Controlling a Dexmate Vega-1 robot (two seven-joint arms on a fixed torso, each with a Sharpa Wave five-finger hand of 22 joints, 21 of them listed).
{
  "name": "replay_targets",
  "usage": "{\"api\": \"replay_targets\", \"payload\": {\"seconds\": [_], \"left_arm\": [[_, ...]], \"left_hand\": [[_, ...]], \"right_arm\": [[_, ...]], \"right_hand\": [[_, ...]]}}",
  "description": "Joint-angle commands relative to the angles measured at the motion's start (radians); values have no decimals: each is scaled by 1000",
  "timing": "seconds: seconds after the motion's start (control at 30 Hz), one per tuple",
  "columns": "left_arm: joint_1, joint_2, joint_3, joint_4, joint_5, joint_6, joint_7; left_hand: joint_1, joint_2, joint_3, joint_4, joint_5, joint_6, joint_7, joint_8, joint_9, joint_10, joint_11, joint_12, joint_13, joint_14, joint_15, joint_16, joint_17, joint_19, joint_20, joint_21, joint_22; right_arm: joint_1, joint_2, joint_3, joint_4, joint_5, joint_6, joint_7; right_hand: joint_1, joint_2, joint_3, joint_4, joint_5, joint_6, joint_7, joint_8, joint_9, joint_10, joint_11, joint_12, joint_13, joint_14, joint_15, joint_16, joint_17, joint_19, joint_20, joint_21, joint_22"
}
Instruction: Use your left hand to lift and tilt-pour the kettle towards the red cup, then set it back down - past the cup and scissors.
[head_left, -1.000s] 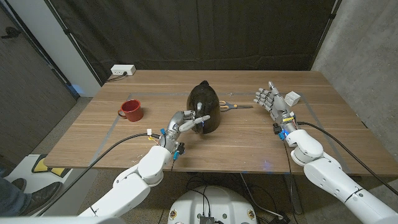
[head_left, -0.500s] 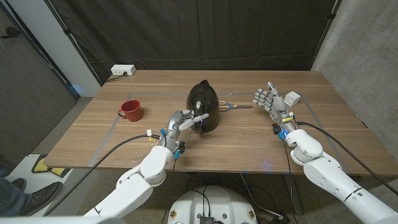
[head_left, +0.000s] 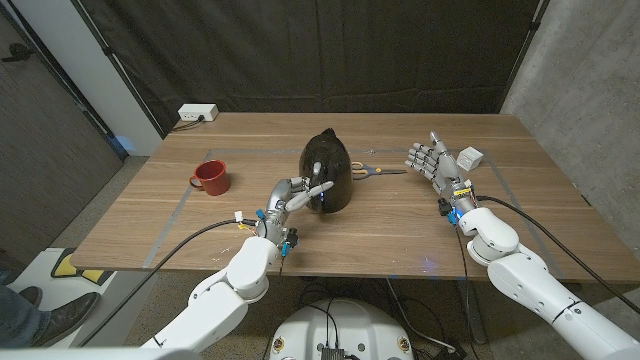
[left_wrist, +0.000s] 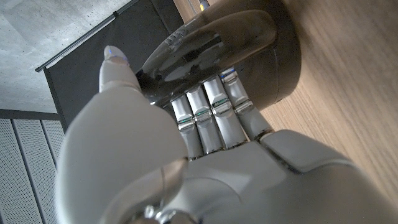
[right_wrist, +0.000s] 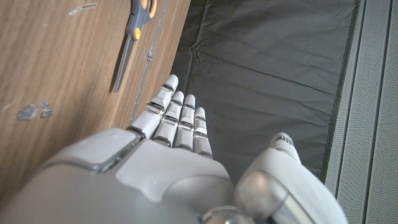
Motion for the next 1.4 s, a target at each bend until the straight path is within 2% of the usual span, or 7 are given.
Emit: {"api": "replay_targets", "payload": {"seconds": [0.03,0.33,0.6,0.7,0.73,1.03,1.4], "left_arm": [[-19,16,8,-12,28,55,3],[-40,25,15,-4,53,45,-7],[-34,0,-5,27,65,-78,3],[-30,-14,-17,41,88,-132,23],[-28,-16,-23,42,98,-141,30],[-11,-42,-78,32,148,-200,87],[18,-54,-114,-11,185,-181,111]], "left_hand": [[-21,80,101,18,90,288,24,98,83,158,-76,449,709,302,-63,333,114,71,-13,12,-69],[-74,13,239,-5,296,339,47,166,111,211,-79,569,719,303,-77,497,201,168,-38,14,-91],[-123,-30,351,-13,373,351,47,216,140,208,-91,635,719,307,-87,580,242,196,-64,50,-60],[-154,-49,418,-14,403,356,42,238,151,209,-87,673,719,311,-96,663,304,233,-91,106,-13],[-174,-55,468,-11,417,349,37,257,171,203,-87,695,719,310,-103,723,353,234,-98,140,26],[-234,-75,598,-3,433,345,37,267,146,191,-94,745,719,296,-118,810,429,225,-103,176,34],[-279,-91,688,-1,421,333,36,272,130,171,-106,765,718,288,-123,794,408,201,-103,195,-5]], "right_arm": [[-16,2,6,4,8,13,2],[-16,5,8,11,21,17,15],[-5,12,2,30,28,27,36],[-2,9,0,28,25,25,38],[-1,8,0,27,25,25,39],[3,6,3,23,20,33,43],[14,4,2,27,20,33,52]], "right_hand": [[3,8,-3,2,-1,9,-1,4,5,14,2,4,6,8,-4,7,5,10,-9,6,2],[2,9,-3,2,-2,17,-3,6,5,18,1,4,6,14,-7,7,5,17,-10,7,2],[2,10,-4,2,-2,19,-3,6,5,22,-1,5,6,23,-7,9,6,24,-10,9,3],[2,10,-4,2,-3,20,-3,5,5,22,-3,5,6,25,-8,9,6,27,-10,10,3],[2,10,-4,2,-3,20,-3,5,5,23,-2,5,6,25,-8,9,6,27,-10,10,3],[2,12,-5,2,-3,24,-2,6,5,27,-3,5,7,31,-8,8,6,31,-12,10,3],[2,13,-5,1,-4,27,-3,5,5,31,-3,6,7,33,-10,7,6,32,-12,9,3]]}}
